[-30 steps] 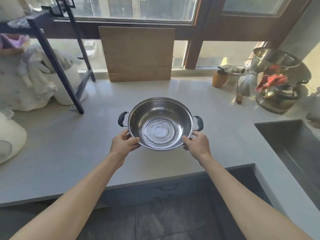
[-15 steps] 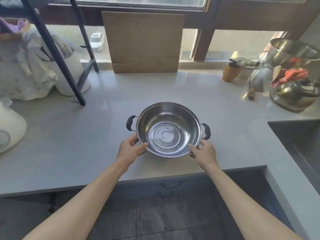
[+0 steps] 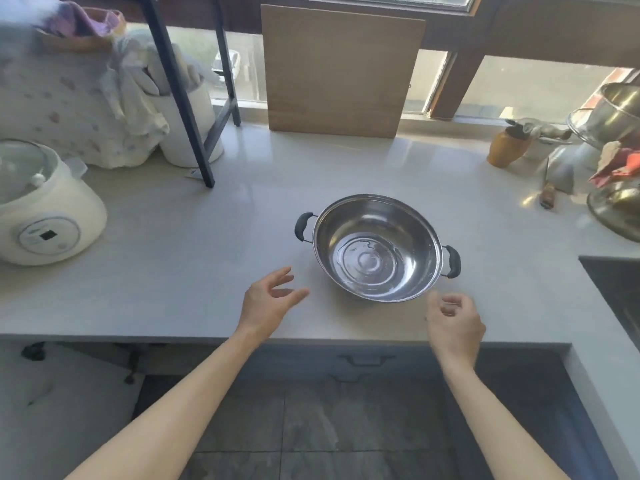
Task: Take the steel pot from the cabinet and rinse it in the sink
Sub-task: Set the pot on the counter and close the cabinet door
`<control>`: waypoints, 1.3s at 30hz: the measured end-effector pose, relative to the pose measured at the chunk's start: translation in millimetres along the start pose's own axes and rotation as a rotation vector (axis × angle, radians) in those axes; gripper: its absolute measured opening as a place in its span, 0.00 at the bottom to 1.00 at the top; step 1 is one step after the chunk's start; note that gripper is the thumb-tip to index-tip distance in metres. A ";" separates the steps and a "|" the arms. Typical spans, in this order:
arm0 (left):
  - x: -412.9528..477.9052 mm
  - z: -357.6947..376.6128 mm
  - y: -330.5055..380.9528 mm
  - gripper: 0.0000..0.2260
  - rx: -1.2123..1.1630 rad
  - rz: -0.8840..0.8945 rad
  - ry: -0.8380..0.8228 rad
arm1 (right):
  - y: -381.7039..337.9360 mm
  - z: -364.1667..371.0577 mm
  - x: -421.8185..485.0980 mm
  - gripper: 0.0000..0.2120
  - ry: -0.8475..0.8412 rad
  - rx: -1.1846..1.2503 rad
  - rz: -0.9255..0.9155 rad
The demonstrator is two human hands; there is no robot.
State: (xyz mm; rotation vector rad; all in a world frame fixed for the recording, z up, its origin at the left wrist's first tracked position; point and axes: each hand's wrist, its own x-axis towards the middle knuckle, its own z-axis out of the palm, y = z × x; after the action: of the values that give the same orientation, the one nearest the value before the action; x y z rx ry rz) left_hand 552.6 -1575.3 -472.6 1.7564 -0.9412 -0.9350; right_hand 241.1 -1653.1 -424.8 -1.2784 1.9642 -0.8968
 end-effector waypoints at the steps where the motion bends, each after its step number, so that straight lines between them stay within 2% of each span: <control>1: -11.7 -14.5 -5.8 0.37 0.026 0.018 0.009 | -5.5 -1.8 -19.9 0.14 0.012 -0.011 -0.061; 4: -51.4 -67.2 -29.2 0.35 0.069 0.020 0.043 | -21.1 10.3 -83.6 0.06 -0.042 -0.077 -0.331; 7: -97.3 -134.7 -69.8 0.34 0.111 -0.036 0.110 | -27.9 58.7 -153.2 0.06 -0.203 -0.135 -0.510; 10: -152.0 -216.8 -128.0 0.34 0.211 -0.104 0.210 | -26.0 137.7 -237.7 0.12 -0.518 -0.188 -0.555; 13: -200.8 -286.0 -181.2 0.33 0.340 -0.147 0.297 | -23.4 211.6 -317.0 0.24 -0.750 -0.269 -0.585; 17: -262.8 -363.4 -250.7 0.36 0.590 -0.156 0.438 | -22.1 310.5 -426.0 0.30 -0.902 -0.340 -0.600; 22: -310.9 -399.3 -298.4 0.41 0.783 -0.280 0.600 | -25.7 380.9 -519.2 0.32 -1.007 -0.325 -0.621; 25: -329.5 -403.1 -317.2 0.39 0.664 -0.414 0.649 | -33.5 407.2 -555.6 0.36 -1.039 -0.339 -0.675; 31: -338.8 -402.4 -305.7 0.22 0.389 -0.480 0.727 | -24.3 424.0 -600.7 0.40 -1.061 -0.242 -0.637; 35: -346.0 -383.5 -299.3 0.20 0.228 -0.440 0.685 | -1.9 405.2 -592.7 0.37 -1.024 -0.173 -0.637; 39: -336.8 -334.2 -290.2 0.10 0.085 -0.380 0.638 | 14.9 381.6 -558.1 0.33 -1.013 -0.165 -0.592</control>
State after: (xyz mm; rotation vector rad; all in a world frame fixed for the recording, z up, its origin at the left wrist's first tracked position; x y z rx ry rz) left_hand 763.7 -1071.4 -577.2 2.1602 -0.2415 -0.4944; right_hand 724.0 -1206.6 -582.1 -1.9405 0.8782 -0.1936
